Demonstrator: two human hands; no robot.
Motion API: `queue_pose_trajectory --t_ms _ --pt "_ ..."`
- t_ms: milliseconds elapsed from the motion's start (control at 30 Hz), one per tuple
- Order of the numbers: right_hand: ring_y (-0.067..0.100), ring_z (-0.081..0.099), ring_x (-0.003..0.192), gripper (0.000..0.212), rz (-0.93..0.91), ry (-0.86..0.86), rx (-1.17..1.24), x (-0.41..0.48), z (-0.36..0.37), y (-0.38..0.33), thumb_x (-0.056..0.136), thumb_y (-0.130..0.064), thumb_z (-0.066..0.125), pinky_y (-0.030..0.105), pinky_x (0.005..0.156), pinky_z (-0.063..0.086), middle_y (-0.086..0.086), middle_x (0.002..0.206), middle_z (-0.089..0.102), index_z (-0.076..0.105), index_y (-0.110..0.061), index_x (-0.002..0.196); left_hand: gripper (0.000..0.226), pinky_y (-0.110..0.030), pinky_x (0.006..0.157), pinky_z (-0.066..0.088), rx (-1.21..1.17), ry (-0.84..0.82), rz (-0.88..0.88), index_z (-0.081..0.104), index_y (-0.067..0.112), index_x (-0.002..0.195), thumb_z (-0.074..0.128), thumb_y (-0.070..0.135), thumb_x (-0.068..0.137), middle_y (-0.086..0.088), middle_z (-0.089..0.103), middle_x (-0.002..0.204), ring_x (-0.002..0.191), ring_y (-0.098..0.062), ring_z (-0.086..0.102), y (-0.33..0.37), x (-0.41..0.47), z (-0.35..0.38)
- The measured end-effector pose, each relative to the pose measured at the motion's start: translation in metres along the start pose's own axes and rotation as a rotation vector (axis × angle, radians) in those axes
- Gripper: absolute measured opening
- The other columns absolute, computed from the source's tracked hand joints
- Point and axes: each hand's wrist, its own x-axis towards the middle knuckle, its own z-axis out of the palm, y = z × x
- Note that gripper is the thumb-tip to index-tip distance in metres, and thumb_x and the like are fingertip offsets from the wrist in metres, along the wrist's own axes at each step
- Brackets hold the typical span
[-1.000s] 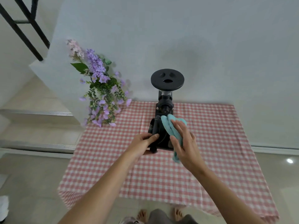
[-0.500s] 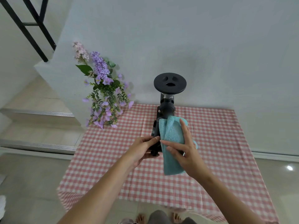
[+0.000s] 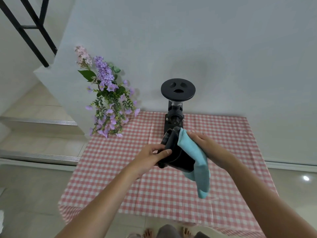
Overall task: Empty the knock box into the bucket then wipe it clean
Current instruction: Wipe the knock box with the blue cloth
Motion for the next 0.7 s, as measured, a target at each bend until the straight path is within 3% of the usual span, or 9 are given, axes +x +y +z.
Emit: queue_pose_trajectory --t_ms 100,200,300,367,467,533,600,700 --pt "0.015 0.063 0.116 0.044 -0.101 0.09 -0.115 -0.002 0.007 -0.006 0.096 -0.06 0.05 0.039 0.103 0.049 -0.011 0.129 0.064 0.063 -0.035 0.13 0.026 -0.038 0.087 0.062 -0.034 0.056 -0.002 0.078 0.011 0.112 0.065 0.031 0.101 -0.013 0.078 0.1 0.084 -0.025 0.074 0.003 0.003 0.006" --pt "0.009 0.043 0.122 0.07 -0.143 0.178 -0.252 -0.016 0.027 -0.01 0.087 -0.056 0.066 0.026 0.091 0.044 -0.018 0.15 0.026 0.04 -0.038 0.149 0.028 -0.034 0.08 0.062 -0.094 0.11 -0.042 0.077 0.007 0.113 0.063 0.029 0.102 -0.015 0.08 0.102 0.087 -0.023 0.076 0.003 0.006 0.01" --pt "0.021 0.038 0.14 0.1 -0.142 0.183 -0.347 -0.028 0.047 0.005 0.073 -0.057 0.079 0.032 0.096 0.052 -0.015 0.167 -0.014 0.018 -0.053 0.152 0.028 -0.036 0.077 0.063 -0.156 0.171 -0.115 0.077 0.003 0.111 0.064 0.025 0.101 -0.016 0.08 0.099 0.088 -0.027 0.077 -0.001 0.008 0.009" --pt "0.025 0.041 0.142 0.108 -0.166 0.191 -0.424 -0.031 0.053 0.019 0.072 -0.053 0.082 0.035 0.096 0.056 -0.013 0.166 -0.021 0.011 -0.054 0.153 0.029 -0.042 0.084 0.064 -0.175 0.182 -0.163 0.079 0.003 0.108 0.067 0.028 0.099 -0.019 0.08 0.101 0.093 -0.032 0.077 -0.005 0.008 0.008" --pt "0.014 0.041 0.136 0.109 -0.189 0.201 -0.458 -0.035 0.044 0.027 0.069 -0.056 0.083 0.038 0.1 0.054 -0.013 0.168 -0.008 0.014 -0.054 0.153 0.028 -0.048 0.093 0.062 -0.136 0.126 -0.161 0.081 0.008 0.107 0.067 0.031 0.099 -0.017 0.081 0.105 0.104 -0.037 0.076 -0.006 0.006 0.01" --pt "0.008 0.051 0.129 0.098 -0.149 0.117 -0.304 -0.033 0.026 0.022 0.066 -0.058 0.084 0.037 0.102 0.054 -0.015 0.161 0.03 0.029 -0.056 0.147 0.026 -0.04 0.087 0.064 -0.089 0.077 -0.112 0.08 0.011 0.111 0.065 0.03 0.101 -0.013 0.081 0.105 0.1 -0.031 0.078 -0.004 0.002 0.011" --pt "0.012 0.067 0.117 0.074 -0.105 -0.068 -0.055 -0.032 0.003 0.012 0.072 -0.051 0.084 0.037 0.099 0.057 -0.014 0.132 0.065 0.047 -0.054 0.137 0.026 -0.03 0.079 0.061 -0.033 0.022 -0.045 0.078 0.011 0.116 0.064 0.028 0.101 -0.005 0.081 0.099 0.09 -0.021 0.078 0.001 -0.003 0.01" --pt "0.017 0.072 0.112 0.052 -0.02 -0.294 0.063 -0.03 -0.019 0.0 0.085 -0.049 0.075 0.042 0.101 0.055 -0.005 0.123 0.074 0.057 -0.04 0.133 0.025 -0.023 0.074 0.058 0.03 -0.014 0.007 0.077 0.012 0.115 0.064 0.028 0.101 0.002 0.08 0.095 0.083 -0.014 0.077 0.01 -0.007 0.011"
